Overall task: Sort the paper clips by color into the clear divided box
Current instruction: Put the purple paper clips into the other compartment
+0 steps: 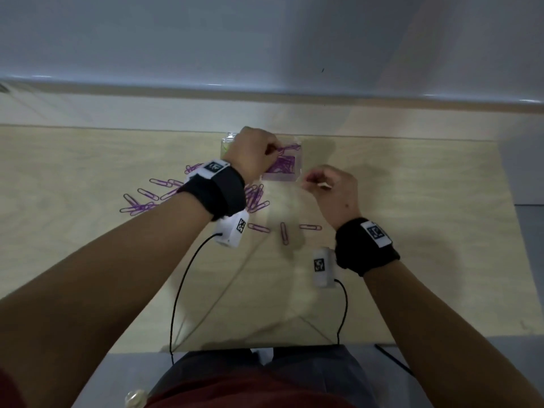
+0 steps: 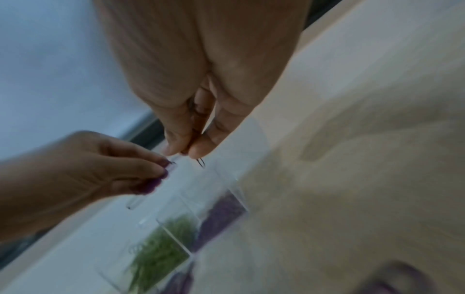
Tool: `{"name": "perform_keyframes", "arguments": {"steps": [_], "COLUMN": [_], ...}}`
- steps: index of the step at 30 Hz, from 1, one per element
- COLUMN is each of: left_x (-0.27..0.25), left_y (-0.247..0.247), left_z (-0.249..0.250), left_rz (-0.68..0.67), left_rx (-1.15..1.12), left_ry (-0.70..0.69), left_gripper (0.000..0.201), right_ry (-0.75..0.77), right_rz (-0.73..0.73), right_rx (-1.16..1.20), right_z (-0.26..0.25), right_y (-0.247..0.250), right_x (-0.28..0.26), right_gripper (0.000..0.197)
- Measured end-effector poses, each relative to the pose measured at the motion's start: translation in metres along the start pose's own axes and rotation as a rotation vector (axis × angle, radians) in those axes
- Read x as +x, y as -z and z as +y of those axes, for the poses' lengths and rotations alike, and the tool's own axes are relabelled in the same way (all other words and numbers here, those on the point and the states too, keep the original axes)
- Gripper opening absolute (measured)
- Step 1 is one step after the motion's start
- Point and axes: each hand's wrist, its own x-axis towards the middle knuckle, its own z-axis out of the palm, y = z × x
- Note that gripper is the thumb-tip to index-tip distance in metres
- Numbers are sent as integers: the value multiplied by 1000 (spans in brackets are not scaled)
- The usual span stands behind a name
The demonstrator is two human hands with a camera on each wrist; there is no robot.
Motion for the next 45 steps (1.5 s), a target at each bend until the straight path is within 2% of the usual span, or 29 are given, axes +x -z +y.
{"name": "perform_keyframes", "arguments": {"steps": [3,5,8,10,12,14,15,18,20,22,24,27,30,32,38,42,45], "left_x": [15,18,11,-10,-41,-69,-80,-95,-97,-95,-93,-92,-91,-90,-81,-72,-71], "left_y": [-9,-13,-8,-1,0,-6,-12,-28,-38,-47,-54,-60,-62,-60,-52,-39,-29], "left_z": [10,12,3,-11,-32,-56,-67,-83,-79,-73,-70,-70,-68,-64,-50,-38,-43], "left_rz": [-146,-177,-73,34,25,-34,-50,-135,-184,-192,-179,-136,-118,-146,-335,-399,-371], "left_rx": [220,234,143,73,80,139,188,350,436,459,442,333,246,241,482,534,397], "left_ry": [37,94,84,20,-38,-14,27,180,220,218,186,102,27,-1,-125,-163,-95], "left_gripper": [22,16,13,15,14,18,29,92,116,122,113,81,51,39,32,29,18], "right_ry": [58,81,91,127,149,80,26,-237,-313,-258,-194,-128,-61,-25,67,140,139], "right_rz": [45,5,-94,-109,-107,-79,-73,-156,-190,-175,-149,-171,-213,-257,-498,-521,-409], "right_rx": [-23,-166,-349,-395,-477,-549,-587,-673,-664,-642,-592,-579,-623,-674,-992,-1008,-804], "right_z": [-23,-25,-17,-9,4,26,35,45,41,37,34,26,20,21,17,11,9], "right_y": [-10,-20,-26,-17,-3,6,8,-3,-21,-41,-59,-75,-83,-86,-81,-70,-55], "right_x": [27,44,51,40,17,-14,-31,-72,-86,-88,-83,-68,-56,-52,-45,-32,-24], "right_gripper": [11,13,23,19,12,18,30,78,87,77,58,38,27,26,50,28,18]}}
